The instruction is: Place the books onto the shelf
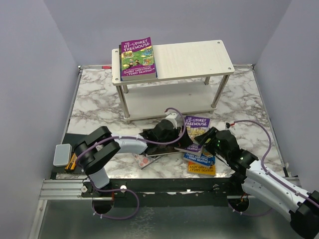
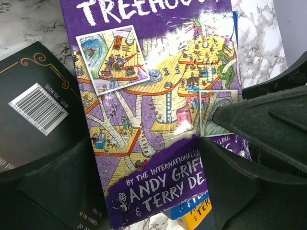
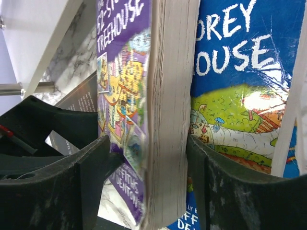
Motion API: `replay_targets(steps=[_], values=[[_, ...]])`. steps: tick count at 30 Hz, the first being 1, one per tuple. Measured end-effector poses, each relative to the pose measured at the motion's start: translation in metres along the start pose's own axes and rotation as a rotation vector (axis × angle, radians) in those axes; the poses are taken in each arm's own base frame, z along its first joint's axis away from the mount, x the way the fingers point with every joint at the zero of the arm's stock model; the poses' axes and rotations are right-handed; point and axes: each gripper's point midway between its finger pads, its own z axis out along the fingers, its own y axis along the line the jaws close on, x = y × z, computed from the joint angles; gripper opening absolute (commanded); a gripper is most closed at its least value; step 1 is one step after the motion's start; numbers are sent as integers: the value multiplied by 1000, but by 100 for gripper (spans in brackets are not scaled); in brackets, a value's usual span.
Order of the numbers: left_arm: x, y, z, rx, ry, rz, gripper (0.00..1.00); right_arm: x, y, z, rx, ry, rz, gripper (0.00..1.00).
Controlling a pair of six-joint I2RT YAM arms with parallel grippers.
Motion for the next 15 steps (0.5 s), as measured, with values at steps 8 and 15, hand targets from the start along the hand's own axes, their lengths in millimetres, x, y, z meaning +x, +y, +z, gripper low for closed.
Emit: replay_targets(steps=[8, 15], values=[[-1, -1, 14, 14, -1, -27, 80, 0, 4, 9, -52, -19, 29, 60], [-3, 0, 16, 10, -14, -51, 71, -1, 6, 15, -77, -34, 56, 49]])
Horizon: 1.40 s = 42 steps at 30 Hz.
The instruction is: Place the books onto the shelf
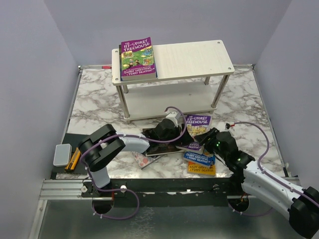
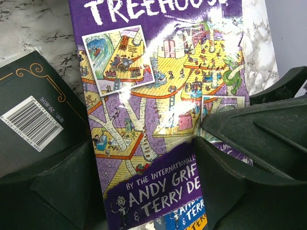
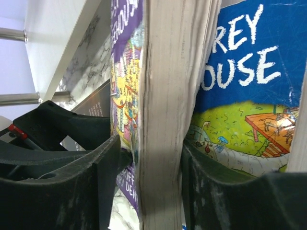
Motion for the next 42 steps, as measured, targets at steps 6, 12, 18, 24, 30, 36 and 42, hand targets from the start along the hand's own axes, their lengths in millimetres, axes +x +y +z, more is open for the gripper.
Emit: replay_targets(steps=[6, 12, 18, 24, 30, 36, 42], values=[[-1, 1, 2, -3, -9, -11, 70, 1, -6, 5, -3, -8, 22, 4], [-1, 1, 0, -1, -15, -10, 74, 2, -5, 2, -19, -10, 43, 1], [10, -6, -10, 13, 3, 3, 85, 7, -5, -10, -23, 24, 39, 1], [17, -14, -24, 15, 36, 24, 91, 12, -2, -28, -29, 68, 9, 1], [8, -28, -48, 34, 26, 24, 99, 10, 0, -55, -35, 94, -39, 1], [-12, -55, -82, 110, -34, 5, 99, 6, 5, -81, -56, 109, -103, 1], [-23, -75, -115, 192, -86, -32, 99, 0, 29, -109, -169, 117, -143, 1]])
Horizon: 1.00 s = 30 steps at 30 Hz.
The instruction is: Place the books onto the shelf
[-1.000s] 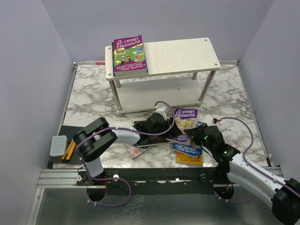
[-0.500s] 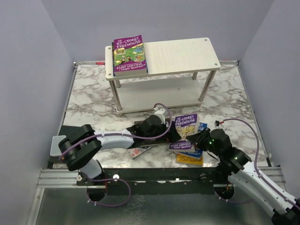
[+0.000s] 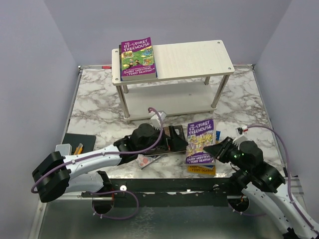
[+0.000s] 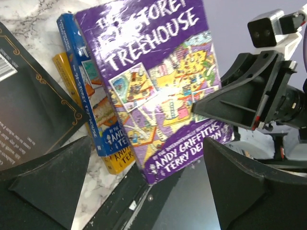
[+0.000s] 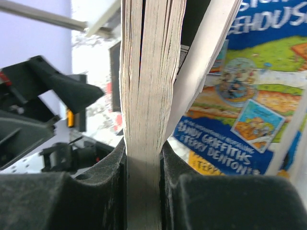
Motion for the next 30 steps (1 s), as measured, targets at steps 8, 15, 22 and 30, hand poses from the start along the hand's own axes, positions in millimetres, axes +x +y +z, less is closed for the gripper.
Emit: replay_targets(steps=[8, 15, 22, 30], values=[[6, -15, -28, 89, -3, -83, 99, 0, 50, -23, -205, 57, -28, 1], [5, -35, -48, 213, -29, -175, 99, 1, 91, -32, -393, 97, -55, 1], [-7, -58, -71, 328, -86, -229, 90, -8, 132, -34, -550, 107, -66, 1], [-23, -82, -91, 445, -146, -256, 76, -17, 161, -34, -660, 97, -52, 1]])
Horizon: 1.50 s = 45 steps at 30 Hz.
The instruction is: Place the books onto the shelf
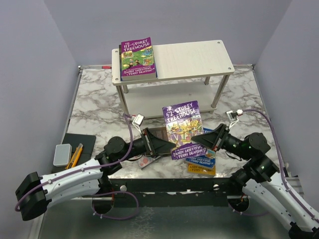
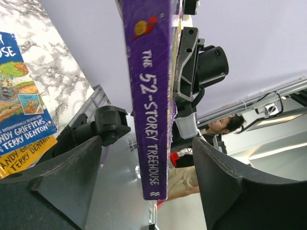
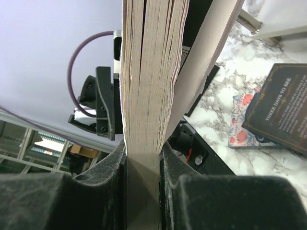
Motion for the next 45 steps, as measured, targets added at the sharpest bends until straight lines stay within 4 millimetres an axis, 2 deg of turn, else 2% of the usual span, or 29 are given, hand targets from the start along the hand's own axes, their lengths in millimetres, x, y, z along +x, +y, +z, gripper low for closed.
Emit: replay_targets(steps=[6, 10, 15, 20, 22, 25, 27, 31, 34, 38, 45], values=[[-2, -7, -1, 32, -9, -18, 74, -5, 10, 8, -55, -2, 8, 1], [-4, -12, 0, 55, -16, -19, 65, -4, 10, 10, -75, 1, 17, 0], [-2, -12, 6, 58, 1, -25, 54, 1, 0, 13, -72, 7, 39, 1], [-2, -13, 10, 61, 10, -25, 23, 2, -2, 14, -66, 9, 45, 1], [0, -10, 11, 51, 16, -27, 1, 2, -1, 13, -70, 7, 39, 1], [0, -8, 12, 46, 17, -24, 0, 2, 0, 12, -75, 3, 24, 2], [0, -8, 12, 44, 18, -26, 0, 2, -2, 11, -63, 2, 22, 17], [0, -7, 15, 41, 23, -27, 0, 1, -4, 6, -46, -16, 5, 57], [0, -12, 17, 46, 29, -27, 0, -1, -6, 1, -24, -37, -22, 74], [-4, -21, 21, 51, 29, -21, 0, -4, -6, -6, -2, -62, -46, 84], [-11, -39, 25, 86, 20, -9, 0, -1, -5, -11, -17, -67, -52, 88]])
